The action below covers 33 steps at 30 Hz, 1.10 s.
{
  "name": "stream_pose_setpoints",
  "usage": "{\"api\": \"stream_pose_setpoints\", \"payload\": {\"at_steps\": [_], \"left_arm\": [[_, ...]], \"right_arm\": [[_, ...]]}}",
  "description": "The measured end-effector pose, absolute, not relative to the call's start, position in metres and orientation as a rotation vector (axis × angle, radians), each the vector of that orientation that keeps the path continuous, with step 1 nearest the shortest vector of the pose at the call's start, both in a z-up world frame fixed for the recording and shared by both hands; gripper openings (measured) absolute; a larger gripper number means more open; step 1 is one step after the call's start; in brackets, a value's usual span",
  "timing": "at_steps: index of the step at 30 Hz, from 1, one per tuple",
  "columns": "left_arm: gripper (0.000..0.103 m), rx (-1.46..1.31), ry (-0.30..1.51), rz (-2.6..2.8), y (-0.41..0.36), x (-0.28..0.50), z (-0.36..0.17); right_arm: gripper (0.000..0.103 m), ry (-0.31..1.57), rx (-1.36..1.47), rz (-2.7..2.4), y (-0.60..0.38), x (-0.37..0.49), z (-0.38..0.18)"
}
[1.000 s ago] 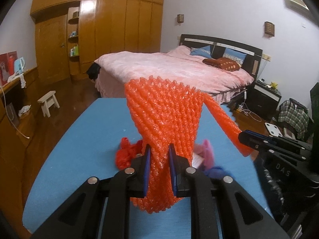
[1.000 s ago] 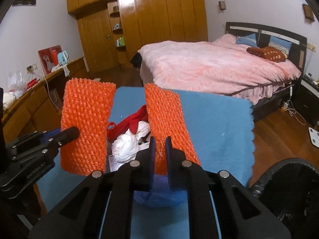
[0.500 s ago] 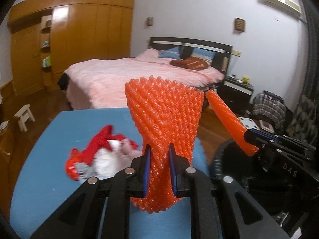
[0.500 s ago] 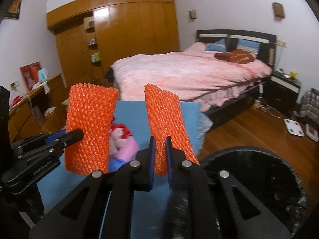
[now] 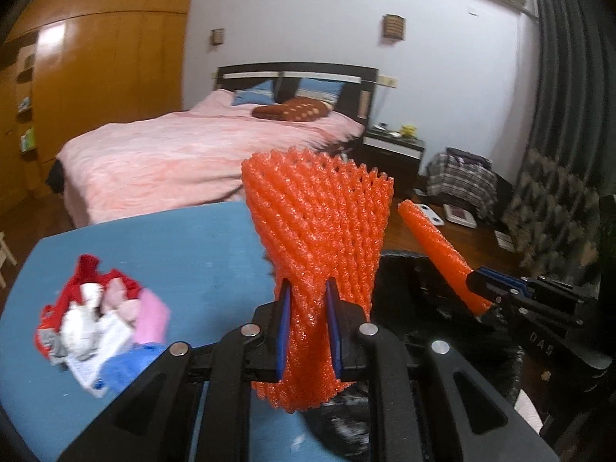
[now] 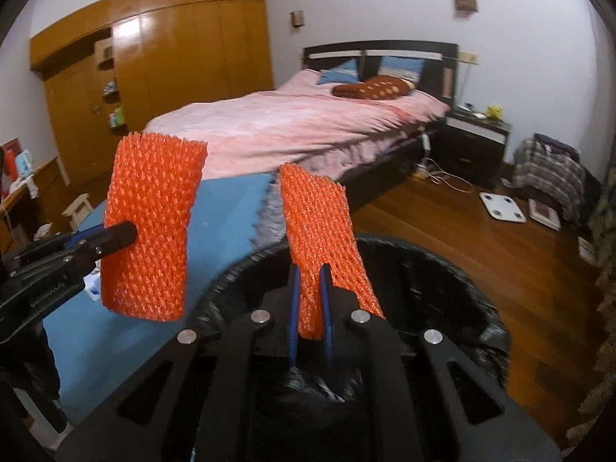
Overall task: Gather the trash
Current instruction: 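Carry both orange mesh pieces over the black trash bin and open both tools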
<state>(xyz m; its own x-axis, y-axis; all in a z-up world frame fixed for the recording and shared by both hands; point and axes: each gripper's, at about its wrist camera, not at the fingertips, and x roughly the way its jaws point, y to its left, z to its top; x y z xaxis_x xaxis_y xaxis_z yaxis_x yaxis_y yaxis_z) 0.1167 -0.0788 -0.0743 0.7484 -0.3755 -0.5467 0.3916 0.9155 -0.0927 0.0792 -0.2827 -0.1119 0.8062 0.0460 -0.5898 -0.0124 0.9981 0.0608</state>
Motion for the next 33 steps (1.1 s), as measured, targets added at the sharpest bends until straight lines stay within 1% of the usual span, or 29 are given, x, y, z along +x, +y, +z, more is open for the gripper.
{"api": "stream_pose_setpoints", "payload": {"at_steps": [6, 8, 9, 11, 12, 13, 15, 17, 19, 20, 21, 22, 23, 25, 27, 30, 33], "left_arm": [[0.017, 0.041, 0.610, -0.492, -0.112, 0.121, -0.085], [0.019, 0.043, 0.617, -0.520, -0.123, 0.122, -0.087], [0.020, 0.043, 0.618, -0.531, -0.126, 0.123, -0.088], [0.032, 0.044, 0.624, -0.554, -0.133, 0.124, -0.090], [0.040, 0.044, 0.627, -0.564, -0.135, 0.124, -0.090], [0.046, 0.043, 0.628, -0.571, -0.134, 0.124, -0.091], [0.049, 0.043, 0.627, -0.570, -0.132, 0.123, -0.092], [0.056, 0.044, 0.624, -0.555, -0.132, 0.123, -0.092], [0.065, 0.040, 0.618, -0.524, -0.122, 0.121, -0.091], [0.069, 0.039, 0.615, -0.509, -0.119, 0.121, -0.090], [0.077, 0.040, 0.607, -0.481, -0.113, 0.120, -0.089], [0.081, 0.039, 0.601, -0.466, -0.107, 0.120, -0.087], [0.082, 0.039, 0.594, -0.448, -0.099, 0.119, -0.086], [0.089, 0.038, 0.588, -0.407, -0.081, 0.120, -0.083], [0.093, 0.030, 0.580, -0.365, -0.064, 0.119, -0.081], [0.096, 0.024, 0.573, -0.311, -0.041, 0.118, -0.080], [0.097, 0.019, 0.568, -0.245, -0.013, 0.117, -0.080]], "right_arm": [[0.010, 0.644, 0.078, -0.045, -0.314, 0.071, -0.121], [0.010, 0.649, 0.080, -0.063, -0.321, 0.068, -0.124], [0.012, 0.652, 0.081, -0.073, -0.324, 0.067, -0.126], [0.014, 0.658, 0.083, -0.093, -0.330, 0.066, -0.129], [0.021, 0.663, 0.085, -0.103, -0.333, 0.066, -0.131], [0.032, 0.662, 0.086, -0.112, -0.337, 0.066, -0.131], [0.041, 0.660, 0.090, -0.120, -0.341, 0.066, -0.132], [0.049, 0.655, 0.087, -0.123, -0.342, 0.065, -0.134], [0.073, 0.644, 0.086, -0.123, -0.340, 0.065, -0.133], [0.078, 0.633, 0.087, -0.122, -0.337, 0.064, -0.132], [0.087, 0.620, 0.089, -0.120, -0.335, 0.064, -0.131], [0.090, 0.612, 0.090, -0.115, -0.333, 0.064, -0.130], [0.091, 0.606, 0.095, -0.102, -0.328, 0.065, -0.129], [0.094, 0.604, 0.105, -0.080, -0.321, 0.068, -0.124], [0.095, 0.599, 0.113, -0.055, -0.309, 0.072, -0.122], [0.096, 0.600, 0.103, -0.018, -0.289, 0.081, -0.119], [0.096, 0.601, 0.097, 0.028, -0.265, 0.091, -0.117]]}}
